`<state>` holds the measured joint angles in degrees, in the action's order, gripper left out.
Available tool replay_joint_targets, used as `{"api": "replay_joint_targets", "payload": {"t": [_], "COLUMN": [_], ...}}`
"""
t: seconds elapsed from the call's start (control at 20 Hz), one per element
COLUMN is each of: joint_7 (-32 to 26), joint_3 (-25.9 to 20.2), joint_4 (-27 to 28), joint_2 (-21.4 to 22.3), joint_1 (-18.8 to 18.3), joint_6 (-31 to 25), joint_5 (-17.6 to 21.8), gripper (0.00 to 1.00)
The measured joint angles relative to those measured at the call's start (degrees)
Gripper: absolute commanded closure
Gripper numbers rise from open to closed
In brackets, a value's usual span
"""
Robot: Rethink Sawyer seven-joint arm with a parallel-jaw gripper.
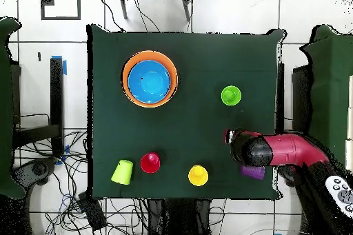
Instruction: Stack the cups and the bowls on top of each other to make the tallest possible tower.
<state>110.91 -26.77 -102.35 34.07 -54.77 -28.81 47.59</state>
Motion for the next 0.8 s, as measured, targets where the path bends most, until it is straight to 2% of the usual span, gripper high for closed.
{"api": "replay_joint_targets", "payload": {"t": [0.4, 0.8], "joint_7": [-7.7, -14.4], "joint_3": [-5.4, -6.0], "joint_4": [-2.0, -2.8], "joint_2": [0.9, 2.4], "joint_1": [-6.1, -7.6], "joint_6": [0.0, 0.0], "joint_5": [2.8, 4.4], "gripper": [0.00, 0.00]}}
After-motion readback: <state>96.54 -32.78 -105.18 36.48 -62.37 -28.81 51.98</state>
